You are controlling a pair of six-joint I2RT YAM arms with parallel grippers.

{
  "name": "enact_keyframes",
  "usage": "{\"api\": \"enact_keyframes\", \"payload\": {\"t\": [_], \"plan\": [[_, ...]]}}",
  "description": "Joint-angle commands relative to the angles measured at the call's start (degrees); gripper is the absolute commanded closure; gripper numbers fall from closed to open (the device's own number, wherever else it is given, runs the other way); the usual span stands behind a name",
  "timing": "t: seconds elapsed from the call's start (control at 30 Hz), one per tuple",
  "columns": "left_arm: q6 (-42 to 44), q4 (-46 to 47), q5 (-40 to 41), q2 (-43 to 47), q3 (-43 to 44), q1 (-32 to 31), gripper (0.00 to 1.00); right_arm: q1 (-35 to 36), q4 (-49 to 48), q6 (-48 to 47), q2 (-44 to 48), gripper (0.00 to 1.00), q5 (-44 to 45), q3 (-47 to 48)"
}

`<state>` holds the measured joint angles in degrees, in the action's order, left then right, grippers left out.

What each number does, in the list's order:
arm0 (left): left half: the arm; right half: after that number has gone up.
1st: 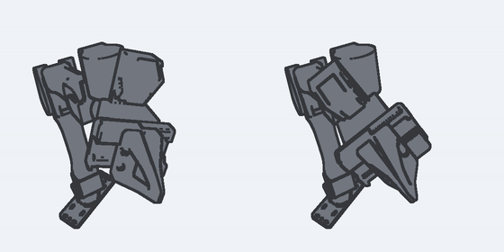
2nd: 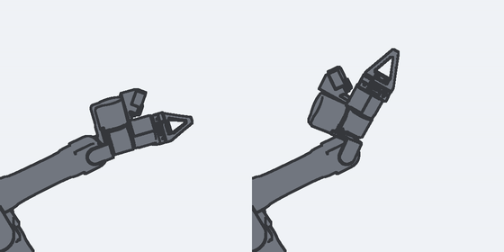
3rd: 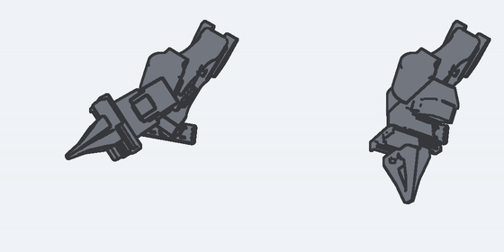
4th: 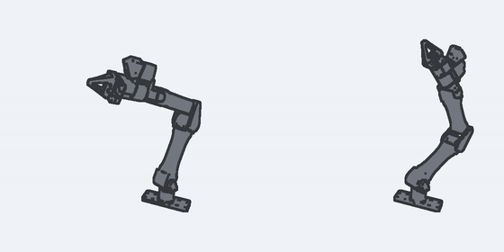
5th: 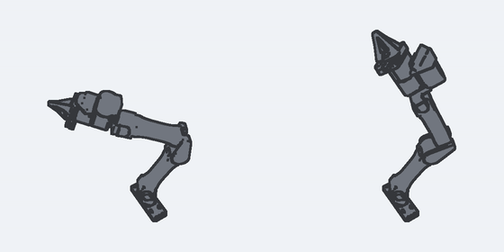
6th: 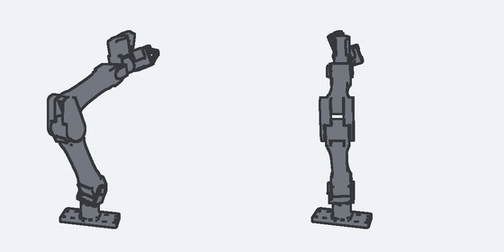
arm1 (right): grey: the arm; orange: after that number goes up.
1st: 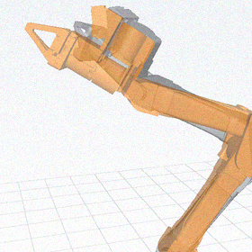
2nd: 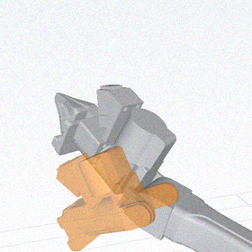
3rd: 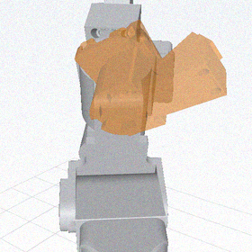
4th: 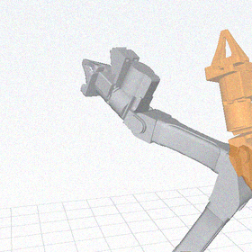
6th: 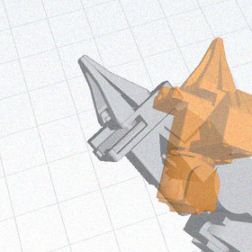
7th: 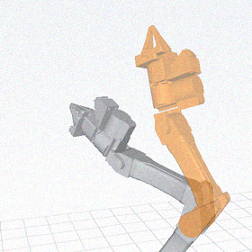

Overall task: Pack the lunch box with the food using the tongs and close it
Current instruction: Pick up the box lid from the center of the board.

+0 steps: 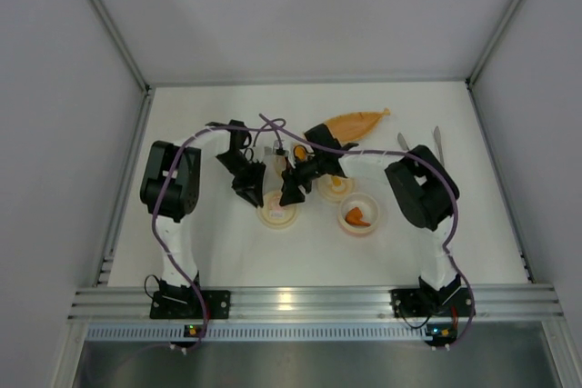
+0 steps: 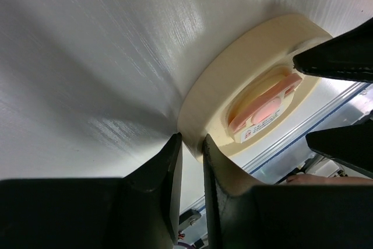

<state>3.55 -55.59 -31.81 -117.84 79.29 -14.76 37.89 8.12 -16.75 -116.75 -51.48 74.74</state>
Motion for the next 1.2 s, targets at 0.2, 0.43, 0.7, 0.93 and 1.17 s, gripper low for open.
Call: {"api": "enact_keyframes", "payload": {"t": [0.2,0.43,0.7,0.93,1.17], "plan": [[0.93,0.84,2.98,-3.18,1.84,-1.05,0.91,3.07,-3.46,-2.58,-2.08,0.38,0.15,3.39],[0.67,0.4,2.72,-3.8,1.92,-1.32,1.0,3.77,-1.88,-3.64,-3.22,0.39,-0.11,3.66],[-0.12,0.31,3.25,-4.94,2.45,-1.32,1.0,3.77,-0.56,-5.04,-1.82,0.54,-3.36,3.13],[-0.48,0.31,4.21,-5.47,2.72,-1.32,1.0,3.77,0.05,-5.31,2.83,0.6,-5.47,1.2],[-0.56,0.4,4.13,-5.56,2.63,-1.23,1.0,3.95,1.37,-7.06,5.04,0.63,-6.0,-0.47]]}}
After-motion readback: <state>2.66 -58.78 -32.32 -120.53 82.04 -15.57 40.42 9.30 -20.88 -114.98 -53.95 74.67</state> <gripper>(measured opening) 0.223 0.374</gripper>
